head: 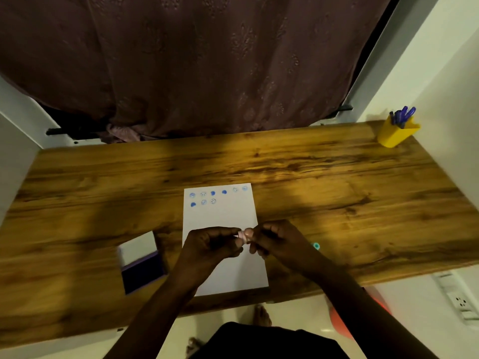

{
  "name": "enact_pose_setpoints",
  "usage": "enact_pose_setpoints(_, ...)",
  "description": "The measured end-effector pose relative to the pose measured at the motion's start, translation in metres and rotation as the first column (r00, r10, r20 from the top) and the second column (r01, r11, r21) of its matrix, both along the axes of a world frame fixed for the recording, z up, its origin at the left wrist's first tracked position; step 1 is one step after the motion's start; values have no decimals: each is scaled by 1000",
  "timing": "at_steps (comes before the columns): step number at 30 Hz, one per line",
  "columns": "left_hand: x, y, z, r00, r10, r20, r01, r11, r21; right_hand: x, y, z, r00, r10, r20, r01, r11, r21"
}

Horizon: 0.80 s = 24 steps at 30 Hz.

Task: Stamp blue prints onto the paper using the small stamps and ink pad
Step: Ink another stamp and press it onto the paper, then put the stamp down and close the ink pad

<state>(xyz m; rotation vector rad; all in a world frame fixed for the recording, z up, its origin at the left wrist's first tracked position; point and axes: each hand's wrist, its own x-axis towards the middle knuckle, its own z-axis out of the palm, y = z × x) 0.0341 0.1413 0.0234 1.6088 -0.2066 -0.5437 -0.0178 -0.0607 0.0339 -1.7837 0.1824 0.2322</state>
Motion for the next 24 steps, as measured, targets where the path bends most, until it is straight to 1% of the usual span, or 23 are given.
enact_pose_setpoints(2,0,-9,-2,1000,-21,17,21,1000,22,-1,-10,5,1000,7,4,-7,1000,-21)
enact_pose_setpoints(4,1,-18,-6,999,-19,28,18,998,54,0,-25,12,1000,13,4,-12,997,-75)
enact_pose_setpoints(5,1,-22,-8,1000,-15,22,14,998,64,2,-35,16,1000,5,2,-5,992,-127)
enact_pose_setpoints(6,2,-25,-9,1000,-9,11,8,998,69,3,-45,17,1000,-7,15,10,976,-217)
enact_pose_setpoints(8,4,-30,-10,1000,6,-7,-5,997,76,5,-69,15,998,-18,54,39,902,-431)
enact_pose_setpoints(10,6,-32,-13,1000,22,-17,-20,996,84,6,-91,9,998,0,65,37,818,-574)
enact_pose_setpoints(13,6,-34,-16,999,39,-34,-35,994,99,6,-111,-9,991,130,14,-76,662,-746)
enact_pose_setpoints(14,6,-34,-17,998,42,-38,-38,994,103,5,-115,-14,989,149,-16,-105,609,-786)
enact_pose_setpoints(17,6,-35,-19,998,45,-49,-40,994,104,4,-121,-24,982,152,-113,-176,511,-841)
enact_pose_setpoints(19,6,-37,-20,997,56,-62,-49,993,112,5,-121,-30,970,194,-148,-223,462,-859)
enact_pose_setpoints(22,7,-39,-21,994,70,-80,-60,991,118,6,-120,-34,970,188,-156,-227,464,-856)
enact_pose_setpoints(24,6,-40,-21,994,75,-81,-65,990,124,8,-119,-34,961,208,-183,-258,433,-863)
